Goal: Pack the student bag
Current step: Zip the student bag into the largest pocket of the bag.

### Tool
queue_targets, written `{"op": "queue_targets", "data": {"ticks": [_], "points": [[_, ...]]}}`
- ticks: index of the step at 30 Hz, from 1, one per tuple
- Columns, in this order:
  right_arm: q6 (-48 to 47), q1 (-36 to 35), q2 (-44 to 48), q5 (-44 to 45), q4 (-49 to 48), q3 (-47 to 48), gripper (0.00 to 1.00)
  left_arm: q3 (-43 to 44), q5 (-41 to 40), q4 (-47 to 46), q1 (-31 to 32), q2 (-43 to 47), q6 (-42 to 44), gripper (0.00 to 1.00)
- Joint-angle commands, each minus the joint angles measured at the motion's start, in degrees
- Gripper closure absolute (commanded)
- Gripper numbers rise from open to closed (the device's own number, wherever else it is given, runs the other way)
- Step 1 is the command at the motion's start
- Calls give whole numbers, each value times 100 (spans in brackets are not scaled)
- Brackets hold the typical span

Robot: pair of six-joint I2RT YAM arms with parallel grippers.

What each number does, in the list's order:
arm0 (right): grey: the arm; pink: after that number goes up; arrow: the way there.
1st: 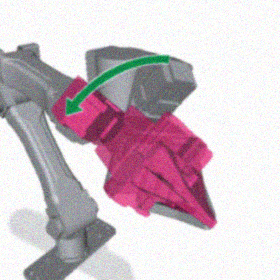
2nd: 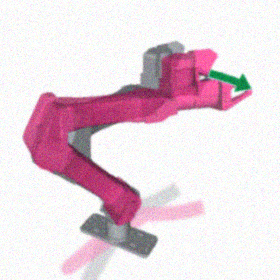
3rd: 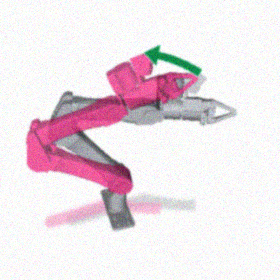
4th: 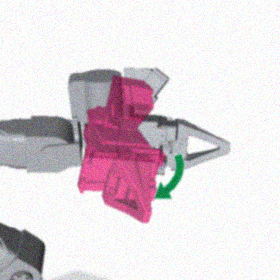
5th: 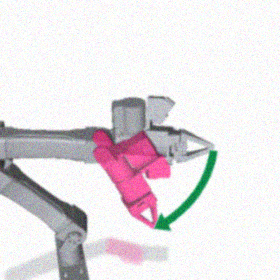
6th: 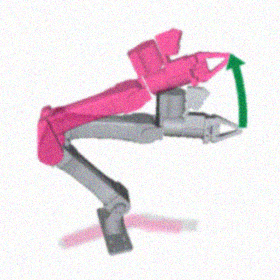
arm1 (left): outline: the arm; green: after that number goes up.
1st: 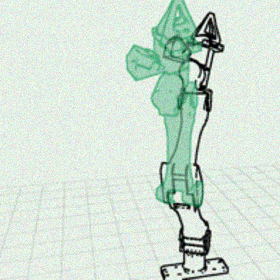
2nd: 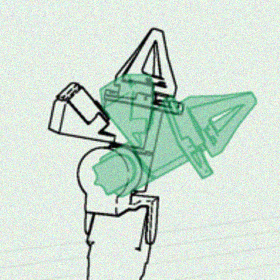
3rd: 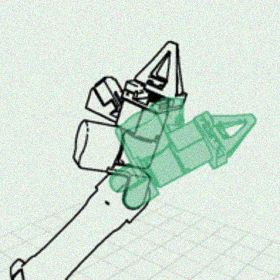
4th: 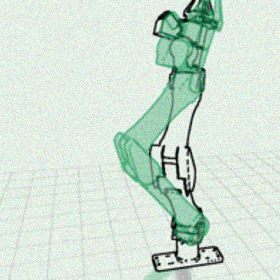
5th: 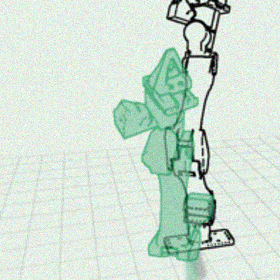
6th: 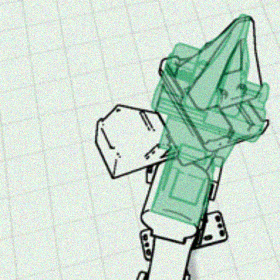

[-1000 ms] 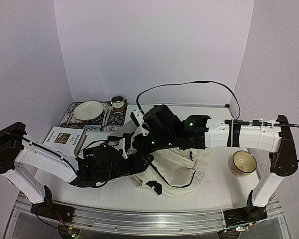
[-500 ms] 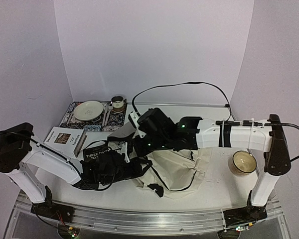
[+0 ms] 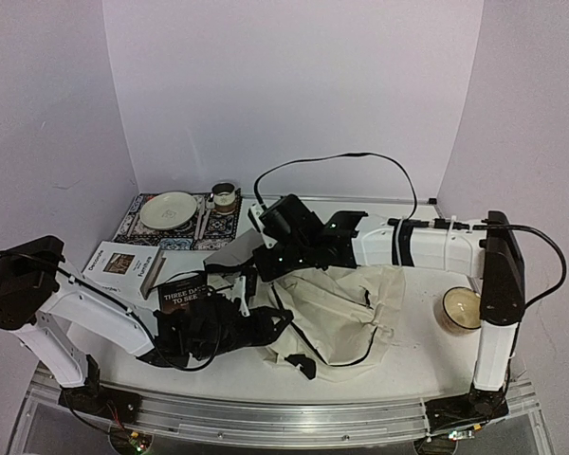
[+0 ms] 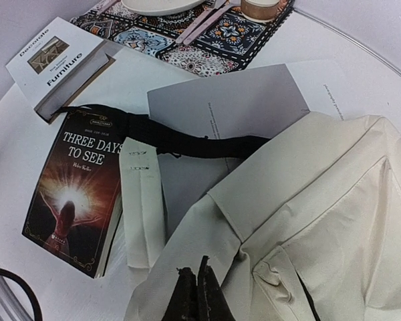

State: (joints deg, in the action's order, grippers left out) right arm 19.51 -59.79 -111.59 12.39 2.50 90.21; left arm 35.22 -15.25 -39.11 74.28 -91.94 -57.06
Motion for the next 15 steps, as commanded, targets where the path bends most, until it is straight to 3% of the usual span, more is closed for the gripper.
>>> {"op": "queue_targets", "data": {"ticks": [1,6,15], "points": [[145,116,250,-571,-395,42,100,-78,90,-126,193,288,139,66],[411,75,707,-1322,-401,-490,100,-539,6,-97,-16,718,-105,54],[464,-82,1457,-1367,-424,-1237,100,-1323,-91,-33,-246,1638,-471,49]]}}
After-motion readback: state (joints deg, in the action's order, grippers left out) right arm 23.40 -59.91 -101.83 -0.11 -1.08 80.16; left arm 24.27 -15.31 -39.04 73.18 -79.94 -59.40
